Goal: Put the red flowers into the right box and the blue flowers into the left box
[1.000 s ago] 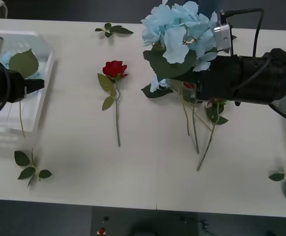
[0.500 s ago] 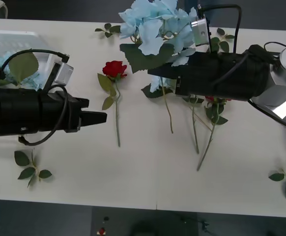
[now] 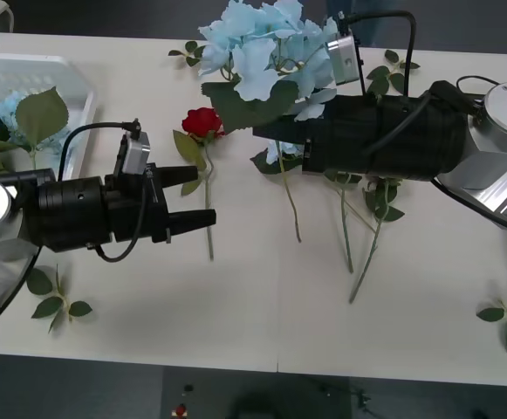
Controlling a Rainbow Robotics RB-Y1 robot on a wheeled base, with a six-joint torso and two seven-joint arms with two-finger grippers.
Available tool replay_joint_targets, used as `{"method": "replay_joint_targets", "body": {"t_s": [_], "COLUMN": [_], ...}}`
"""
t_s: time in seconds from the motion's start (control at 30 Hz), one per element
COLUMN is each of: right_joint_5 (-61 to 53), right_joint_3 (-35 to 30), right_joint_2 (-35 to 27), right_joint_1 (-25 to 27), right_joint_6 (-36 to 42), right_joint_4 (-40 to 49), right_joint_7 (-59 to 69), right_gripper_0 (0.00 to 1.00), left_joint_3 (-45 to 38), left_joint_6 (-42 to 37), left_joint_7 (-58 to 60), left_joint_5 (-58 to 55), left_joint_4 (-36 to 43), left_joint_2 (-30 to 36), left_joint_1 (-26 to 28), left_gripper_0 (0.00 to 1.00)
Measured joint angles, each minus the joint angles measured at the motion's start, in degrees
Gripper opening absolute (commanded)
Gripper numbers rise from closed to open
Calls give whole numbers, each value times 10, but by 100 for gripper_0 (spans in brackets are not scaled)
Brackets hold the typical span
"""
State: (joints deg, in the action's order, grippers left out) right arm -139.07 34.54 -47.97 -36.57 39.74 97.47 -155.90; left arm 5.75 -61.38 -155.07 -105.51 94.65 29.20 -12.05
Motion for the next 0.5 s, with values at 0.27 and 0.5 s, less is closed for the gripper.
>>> {"method": "replay_joint_targets", "body": {"t_s": [0.27, 0.5], "right_joint_5": [-5, -5], "right_joint_3": [0, 0], "right_joint_2": [0, 0], "right_joint_1": [0, 0], "right_joint_6": [0, 0], "right_joint_4": [0, 0], "right_joint_7": [0, 0], "right_gripper_0": [0, 0], "left_joint_3": [84, 147], "left_joint_6": [-3, -11], "left_joint_7": [0, 0], "left_joint_5": [-142, -178], "left_joint_4": [-84, -127], "left_joint_2": [-38, -76], "left_joint_1": [0, -12], "left_gripper_0": [100, 100]}}
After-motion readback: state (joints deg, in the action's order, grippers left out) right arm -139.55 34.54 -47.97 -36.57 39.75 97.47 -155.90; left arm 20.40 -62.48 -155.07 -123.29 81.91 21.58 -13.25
